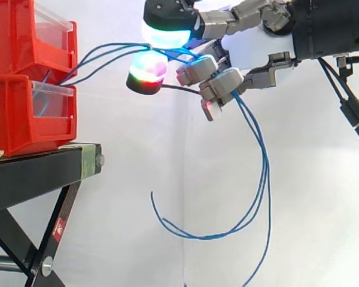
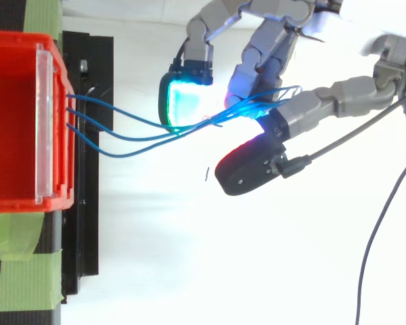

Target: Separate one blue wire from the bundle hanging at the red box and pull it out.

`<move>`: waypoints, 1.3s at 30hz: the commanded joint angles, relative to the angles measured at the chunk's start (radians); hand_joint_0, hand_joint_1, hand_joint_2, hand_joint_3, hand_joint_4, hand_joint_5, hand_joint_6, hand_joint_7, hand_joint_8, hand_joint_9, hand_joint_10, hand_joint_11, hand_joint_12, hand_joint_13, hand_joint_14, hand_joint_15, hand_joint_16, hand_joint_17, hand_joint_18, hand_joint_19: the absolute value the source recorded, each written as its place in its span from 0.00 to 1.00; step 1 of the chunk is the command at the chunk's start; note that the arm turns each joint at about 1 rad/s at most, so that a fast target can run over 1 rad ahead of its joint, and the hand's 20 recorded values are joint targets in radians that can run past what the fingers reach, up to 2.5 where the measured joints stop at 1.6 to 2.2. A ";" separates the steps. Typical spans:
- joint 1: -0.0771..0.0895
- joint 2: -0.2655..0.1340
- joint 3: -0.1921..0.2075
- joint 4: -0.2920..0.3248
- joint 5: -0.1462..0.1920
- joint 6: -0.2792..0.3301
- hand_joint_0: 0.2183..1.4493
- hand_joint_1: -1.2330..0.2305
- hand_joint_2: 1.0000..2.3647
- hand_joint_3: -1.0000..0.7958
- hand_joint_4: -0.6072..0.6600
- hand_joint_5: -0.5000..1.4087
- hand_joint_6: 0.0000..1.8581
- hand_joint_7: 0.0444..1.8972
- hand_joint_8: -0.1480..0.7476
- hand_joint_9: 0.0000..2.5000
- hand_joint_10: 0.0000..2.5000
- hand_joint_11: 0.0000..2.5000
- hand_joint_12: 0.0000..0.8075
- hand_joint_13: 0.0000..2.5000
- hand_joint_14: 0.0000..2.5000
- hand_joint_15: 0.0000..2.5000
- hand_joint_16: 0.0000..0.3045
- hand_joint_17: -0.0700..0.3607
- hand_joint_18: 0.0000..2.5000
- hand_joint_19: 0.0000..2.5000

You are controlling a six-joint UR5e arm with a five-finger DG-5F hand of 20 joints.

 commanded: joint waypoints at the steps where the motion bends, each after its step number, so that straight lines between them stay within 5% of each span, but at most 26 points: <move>1: 0.000 0.000 0.000 0.000 0.000 0.000 0.22 0.34 0.00 0.28 0.60 0.17 0.50 0.48 0.51 0.55 0.09 0.70 0.53 0.61 0.00 0.62 0.19 0.47 0.49 0.32; 5: 0.002 0.001 0.000 0.000 0.000 0.000 0.23 0.39 0.00 0.28 0.58 0.19 0.49 0.50 0.51 0.59 0.00 0.73 0.52 0.62 0.00 0.62 0.19 0.46 0.50 0.32; 16: 0.000 0.000 0.000 0.000 0.002 0.000 0.28 0.43 0.00 0.30 0.55 0.20 0.48 0.54 0.47 0.63 0.00 0.73 0.48 0.62 0.00 0.62 0.17 0.43 0.49 0.33; 32: 0.002 0.001 0.000 0.000 0.000 0.000 0.35 0.23 0.02 0.42 0.50 0.20 0.49 0.58 0.46 0.62 0.00 0.76 0.47 0.61 0.01 0.62 0.16 0.42 0.49 0.32; 39: 0.002 0.000 0.000 0.000 0.002 0.000 0.37 0.22 0.02 0.47 0.44 0.19 0.50 0.64 0.45 0.62 0.00 0.77 0.47 0.61 0.01 0.62 0.16 0.41 0.48 0.32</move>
